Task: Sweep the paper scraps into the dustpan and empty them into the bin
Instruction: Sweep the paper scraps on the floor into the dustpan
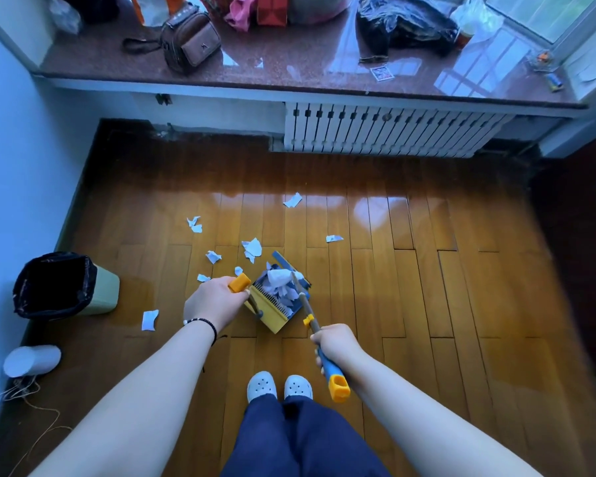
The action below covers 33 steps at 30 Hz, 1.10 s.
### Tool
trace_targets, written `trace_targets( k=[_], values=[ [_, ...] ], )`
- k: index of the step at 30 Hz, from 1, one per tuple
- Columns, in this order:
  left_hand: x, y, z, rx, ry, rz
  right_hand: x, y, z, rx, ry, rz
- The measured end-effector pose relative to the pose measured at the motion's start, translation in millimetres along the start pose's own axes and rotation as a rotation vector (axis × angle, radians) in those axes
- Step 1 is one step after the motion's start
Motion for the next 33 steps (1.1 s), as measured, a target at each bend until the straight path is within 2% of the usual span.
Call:
trace_targets(
  k=[9, 16, 26, 33],
  values=[
    [11.1, -21.6, 21.2, -0.048, 0.067, 0.011, 18.5, -14.8, -16.4, -0.042, -0.164, 0.096],
    [17.3, -41.7, 34.3, -0.070, 0.051, 0.018, 39.7, -48.0, -44.4, -0.072, -0.381, 0.158],
    [27.2, -95.7, 46.4, -0.007, 0.079, 0.027, 62.0, -104.9, -129.0, -0.113, -0.606, 0.175],
    [36.1, -139.6, 73.1, 0.050, 0.110, 0.053, 59.8, -141.8, -209.5, -0.110, -0.600, 0.119]
  ],
)
Point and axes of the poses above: each hand's wrist, its own y-axis away from the middle knuckle, its own x-axis out of the back of the hand, z = x × y, the point moved 10 cm from there along -y, towards the middle knuckle, and after that the axes turned 7 degrees about y, right-handed, at the moved point
